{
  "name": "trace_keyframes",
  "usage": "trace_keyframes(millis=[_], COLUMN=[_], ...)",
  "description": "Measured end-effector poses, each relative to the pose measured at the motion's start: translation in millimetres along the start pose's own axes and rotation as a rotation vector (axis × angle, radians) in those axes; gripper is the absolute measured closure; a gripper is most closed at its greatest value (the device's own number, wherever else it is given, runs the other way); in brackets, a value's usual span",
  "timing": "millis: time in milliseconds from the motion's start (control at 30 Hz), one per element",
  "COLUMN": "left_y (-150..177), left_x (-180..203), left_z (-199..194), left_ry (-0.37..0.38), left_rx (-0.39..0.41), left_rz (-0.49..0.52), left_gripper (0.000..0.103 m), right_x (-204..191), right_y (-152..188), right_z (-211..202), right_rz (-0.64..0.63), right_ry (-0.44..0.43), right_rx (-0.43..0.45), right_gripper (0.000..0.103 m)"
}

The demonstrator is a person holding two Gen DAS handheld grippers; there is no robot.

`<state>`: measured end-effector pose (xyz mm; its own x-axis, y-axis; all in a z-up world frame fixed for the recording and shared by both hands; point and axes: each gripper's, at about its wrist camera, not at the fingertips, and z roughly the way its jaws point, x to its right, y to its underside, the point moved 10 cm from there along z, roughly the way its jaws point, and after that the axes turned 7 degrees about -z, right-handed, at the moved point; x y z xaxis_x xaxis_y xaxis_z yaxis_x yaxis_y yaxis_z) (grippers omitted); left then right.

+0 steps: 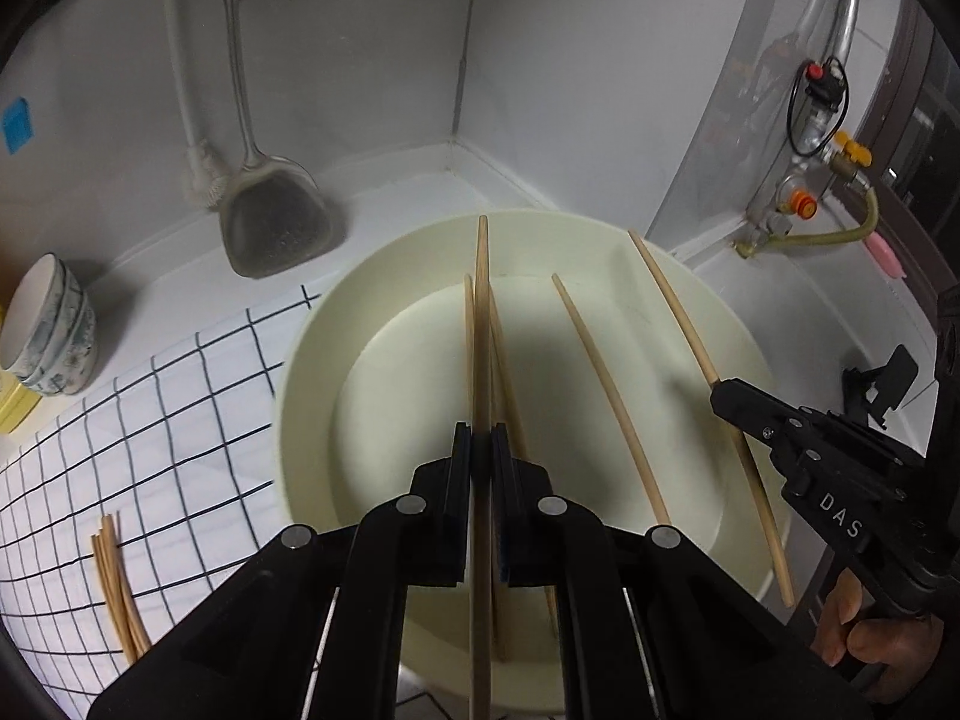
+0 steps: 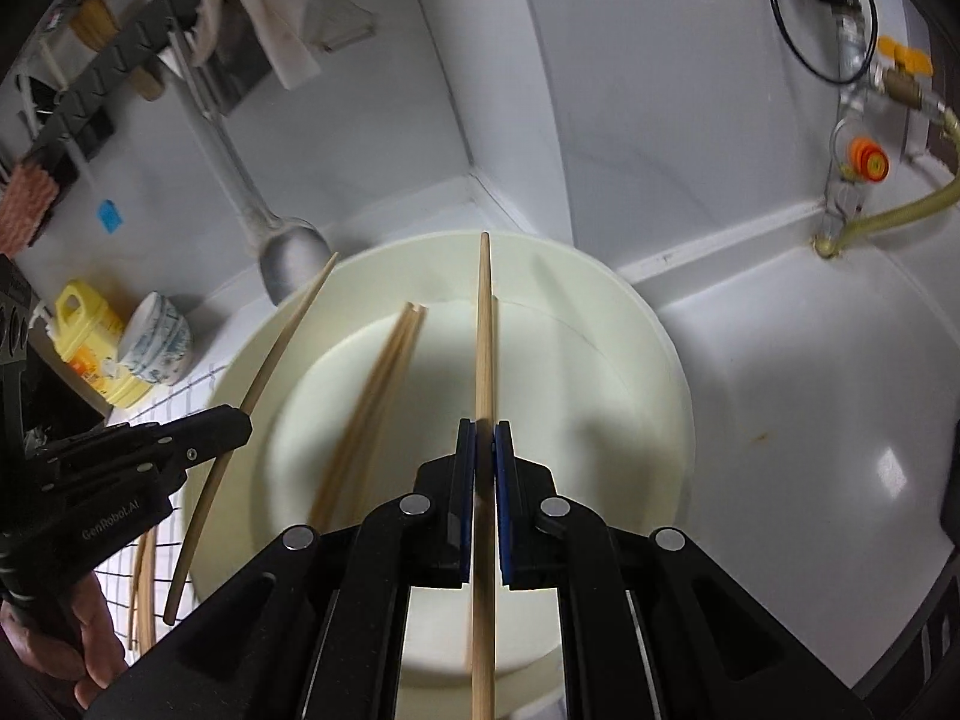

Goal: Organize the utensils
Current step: 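Carry the chopstick over the cream basin with the right tool, then open the right tool to release the chopstick into the basin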

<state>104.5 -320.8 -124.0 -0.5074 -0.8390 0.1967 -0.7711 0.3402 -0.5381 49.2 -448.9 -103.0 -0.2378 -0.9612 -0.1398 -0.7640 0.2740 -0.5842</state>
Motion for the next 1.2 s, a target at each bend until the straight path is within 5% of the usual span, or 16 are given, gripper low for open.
trace_keyframes(millis=[767,867,933,1200], left_y=[1.4,-2.1,-6.8,-19.8], left_x=[-16.7,-19.2,-21.0,-36.3], left_z=[58.7,55.6,49.5,15.4], left_ry=[-0.05,-0.066,-0.08,-0.103], left_rx=[-0.122,-0.11,-0.083,-0.003], left_rz=[-0.018,-0.017,-0.012,-0.033], left_gripper=[0.095,0.08,0.049,0.032], right_x=[10.4,9.8,11.5,9.2], right_y=[1.3,1.2,0.8,-4.3], right_z=[55.3,55.6,51.9,31.1], right_rz=[0.021,0.006,0.0,0.002], right_ry=[0.023,0.031,0.044,0.047], right_rx=[-0.121,-0.124,-0.115,-0.073], right_gripper=[0.097,0.097,0.092,0.081])
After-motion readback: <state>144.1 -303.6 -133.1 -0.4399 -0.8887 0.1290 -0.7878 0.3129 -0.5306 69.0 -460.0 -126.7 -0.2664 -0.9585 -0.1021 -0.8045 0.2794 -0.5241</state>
